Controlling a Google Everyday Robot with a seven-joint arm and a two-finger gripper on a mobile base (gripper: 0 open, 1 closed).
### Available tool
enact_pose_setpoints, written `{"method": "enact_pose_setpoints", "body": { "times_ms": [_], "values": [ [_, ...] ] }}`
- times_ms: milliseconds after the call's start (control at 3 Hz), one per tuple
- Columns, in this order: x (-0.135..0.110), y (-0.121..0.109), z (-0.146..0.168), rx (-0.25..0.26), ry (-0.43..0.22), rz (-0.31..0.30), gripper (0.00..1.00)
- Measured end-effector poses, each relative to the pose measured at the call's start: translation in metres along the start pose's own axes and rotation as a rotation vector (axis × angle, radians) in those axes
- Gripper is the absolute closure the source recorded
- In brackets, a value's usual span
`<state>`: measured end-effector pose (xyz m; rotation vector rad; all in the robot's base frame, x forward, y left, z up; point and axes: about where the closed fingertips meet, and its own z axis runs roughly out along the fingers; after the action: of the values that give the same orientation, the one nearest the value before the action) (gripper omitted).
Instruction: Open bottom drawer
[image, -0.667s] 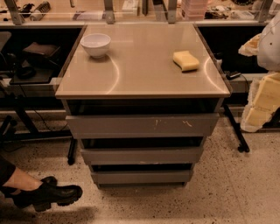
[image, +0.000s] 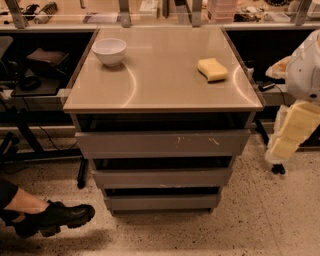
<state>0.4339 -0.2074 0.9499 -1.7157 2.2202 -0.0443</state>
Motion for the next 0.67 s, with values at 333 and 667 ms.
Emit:
{"method": "enact_pose_setpoints", "body": {
  "times_ms": [333,667],
  "values": [
    [-0.023,0.033,0.061,-0.065,-0.105,0.008,0.0],
    [-0.044,0.071,0.133,-0.128,-0.175,0.025,0.0]
  ]
}}
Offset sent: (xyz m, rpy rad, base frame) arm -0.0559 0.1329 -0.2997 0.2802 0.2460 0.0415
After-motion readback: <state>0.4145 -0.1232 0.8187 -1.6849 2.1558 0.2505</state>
